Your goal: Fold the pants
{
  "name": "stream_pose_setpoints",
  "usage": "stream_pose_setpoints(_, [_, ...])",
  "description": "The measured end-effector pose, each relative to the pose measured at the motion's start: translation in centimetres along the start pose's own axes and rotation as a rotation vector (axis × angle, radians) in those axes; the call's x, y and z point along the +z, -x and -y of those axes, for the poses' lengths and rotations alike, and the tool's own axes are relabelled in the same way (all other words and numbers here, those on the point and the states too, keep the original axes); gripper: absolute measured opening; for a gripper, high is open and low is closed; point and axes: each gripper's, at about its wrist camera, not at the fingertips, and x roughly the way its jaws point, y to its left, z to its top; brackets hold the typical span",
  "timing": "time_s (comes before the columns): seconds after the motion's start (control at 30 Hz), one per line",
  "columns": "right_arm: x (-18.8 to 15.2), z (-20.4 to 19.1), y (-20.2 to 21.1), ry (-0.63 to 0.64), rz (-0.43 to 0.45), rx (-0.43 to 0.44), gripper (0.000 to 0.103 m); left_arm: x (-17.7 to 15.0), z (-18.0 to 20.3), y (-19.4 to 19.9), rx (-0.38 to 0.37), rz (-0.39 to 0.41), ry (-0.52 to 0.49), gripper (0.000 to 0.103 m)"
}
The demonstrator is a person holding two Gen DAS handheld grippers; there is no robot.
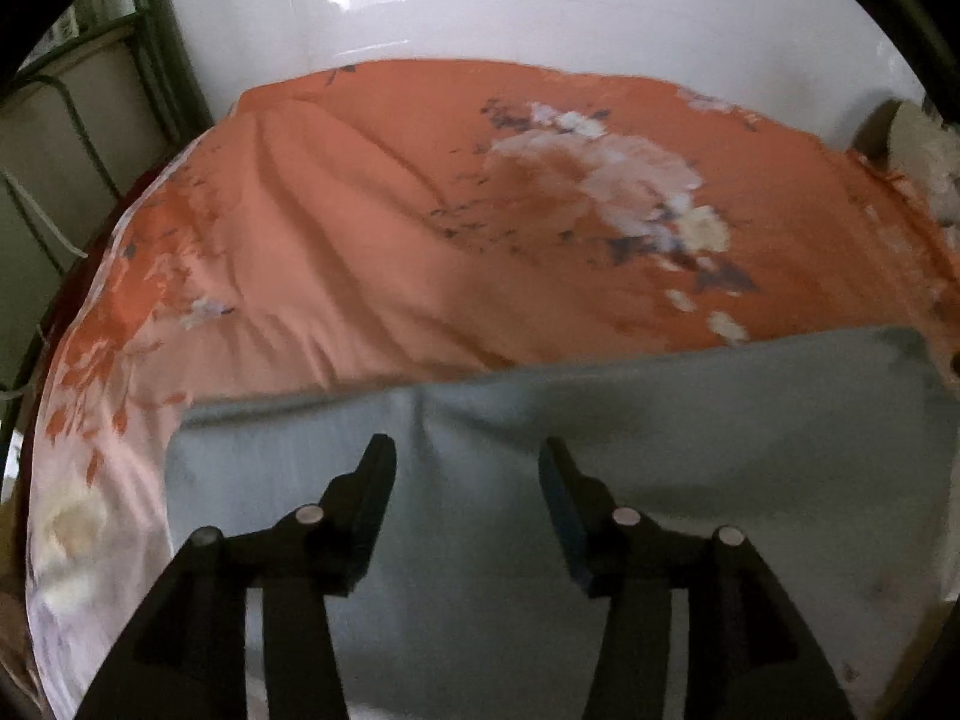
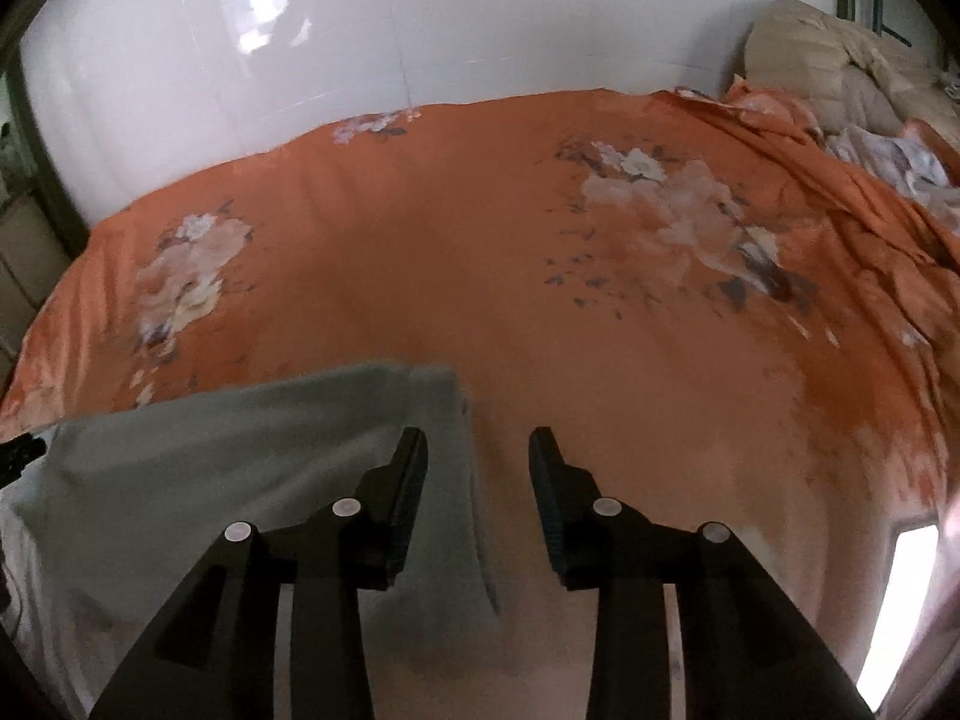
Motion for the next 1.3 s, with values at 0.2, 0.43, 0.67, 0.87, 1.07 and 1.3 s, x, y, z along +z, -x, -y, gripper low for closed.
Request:
stream_pose_setpoints(0.2, [-3.7, -0.6, 2.8, 0.07, -0.049, 0.037, 0.036, -4.3, 3.3, 4.9, -0.084, 0.015, 0.023, 0.056])
stream_pose_setpoints(0.43, [-8.7, -2.2, 3.1, 0.065, -0.097, 0.076, 0.036, -9.4, 8.0, 6.9, -0.129, -0.018, 0.043, 0.057])
stream_pose_setpoints(0.67, [-12.0, -2.7, 2.3, 0.067, -0.114, 0.1, 0.036, -11.6, 14.0, 7.6, -0.207, -0.027, -0.091, 0.057])
stream_pose_setpoints(0.87, [-12.3, -1.2, 1.8, -0.01, -0.121, 0.184, 0.04, -11.5, 18.1, 6.0, -0.252, -0.023, -0.191, 0.057])
stream_pose_setpoints(1.07, [-12.6, -0.1, 1.6, -0.078, -0.12, 0.242, 0.041, -10.2, 20.1, 4.2, -0.236, -0.022, -0.238, 0.057])
stream_pose_setpoints(1.3, [-12.5, 1.1, 1.6, -0.148, -0.118, 0.305, 0.041, -9.0, 20.3, 3.0, -0.162, 0.044, -0.243, 0.057])
